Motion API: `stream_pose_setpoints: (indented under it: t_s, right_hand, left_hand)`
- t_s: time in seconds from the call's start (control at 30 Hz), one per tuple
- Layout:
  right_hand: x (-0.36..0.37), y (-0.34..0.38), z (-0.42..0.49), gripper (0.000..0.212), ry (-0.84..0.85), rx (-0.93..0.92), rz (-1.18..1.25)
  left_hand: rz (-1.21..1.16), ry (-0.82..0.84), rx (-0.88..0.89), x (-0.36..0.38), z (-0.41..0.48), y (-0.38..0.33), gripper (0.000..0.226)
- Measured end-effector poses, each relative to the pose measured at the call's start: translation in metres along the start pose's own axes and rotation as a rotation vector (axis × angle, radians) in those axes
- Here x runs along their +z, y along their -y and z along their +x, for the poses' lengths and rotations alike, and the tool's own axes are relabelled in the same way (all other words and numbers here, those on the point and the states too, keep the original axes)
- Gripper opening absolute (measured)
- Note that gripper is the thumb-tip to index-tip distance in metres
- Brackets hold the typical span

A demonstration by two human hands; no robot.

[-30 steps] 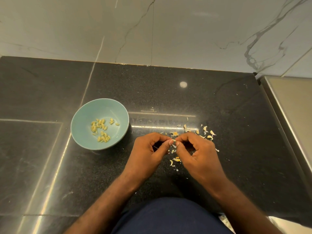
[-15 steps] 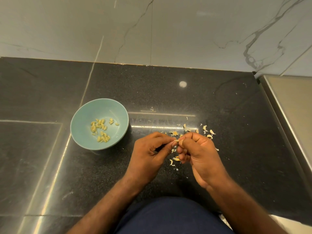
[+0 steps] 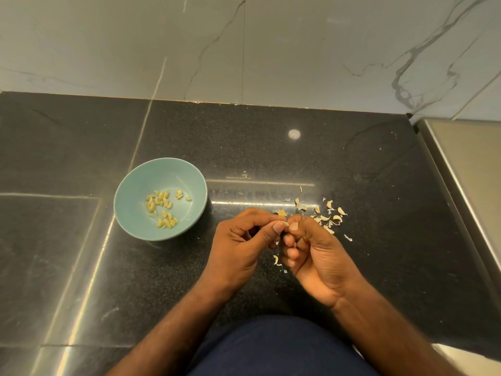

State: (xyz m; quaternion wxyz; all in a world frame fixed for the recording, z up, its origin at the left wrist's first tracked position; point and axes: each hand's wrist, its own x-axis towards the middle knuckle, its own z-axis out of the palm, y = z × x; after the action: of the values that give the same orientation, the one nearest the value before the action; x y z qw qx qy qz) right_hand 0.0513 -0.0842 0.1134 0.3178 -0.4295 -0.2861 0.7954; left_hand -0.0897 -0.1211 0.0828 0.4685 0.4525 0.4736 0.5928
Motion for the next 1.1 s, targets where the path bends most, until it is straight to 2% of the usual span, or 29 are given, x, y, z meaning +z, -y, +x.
stream_pose_setpoints:
  t_s: [0.13,0.23,0.43,0.57,0.83,0.97,1.1]
  right_hand:
    - [-0.01,0.002,0.0,0.014,0.035,-0.174,-0.226]
    - [-0.012,0.004,-0.001,0.006,0.044,-0.207,-0.272]
    - [-0.01,0.008,-0.001,0.018,0.062,-0.275,-0.284]
    - [-0.012,0.005,0.0,0.022,0.061,-0.293,-0.299]
    - [-0.014,0.004,0.002,0.023,0.049,-0.314,-0.368]
    - [-0.016,0.006,0.002,0.021,0.073,-0.268,-0.34]
    - [-0.017,0.008,0.002,0.017,0.084,-0.228,-0.296]
  left_hand:
    - [0.081,0.041,-0.006,-0.006,0.0,0.0,0.023]
    - [0.135,0.068,0.0,-0.01,0.002,-0.002,0.021]
    - [0.107,0.077,-0.056,-0.016,0.004,-0.006,0.019]
    - [0.07,0.035,-0.07,-0.014,0.005,-0.011,0.024]
    - [-0.038,0.029,-0.236,-0.014,0.004,-0.015,0.024]
    - [-0.025,0.092,-0.268,-0.017,0.006,-0.016,0.025]
    - [0.002,0.142,-0.294,-0.019,0.007,-0.017,0.012]
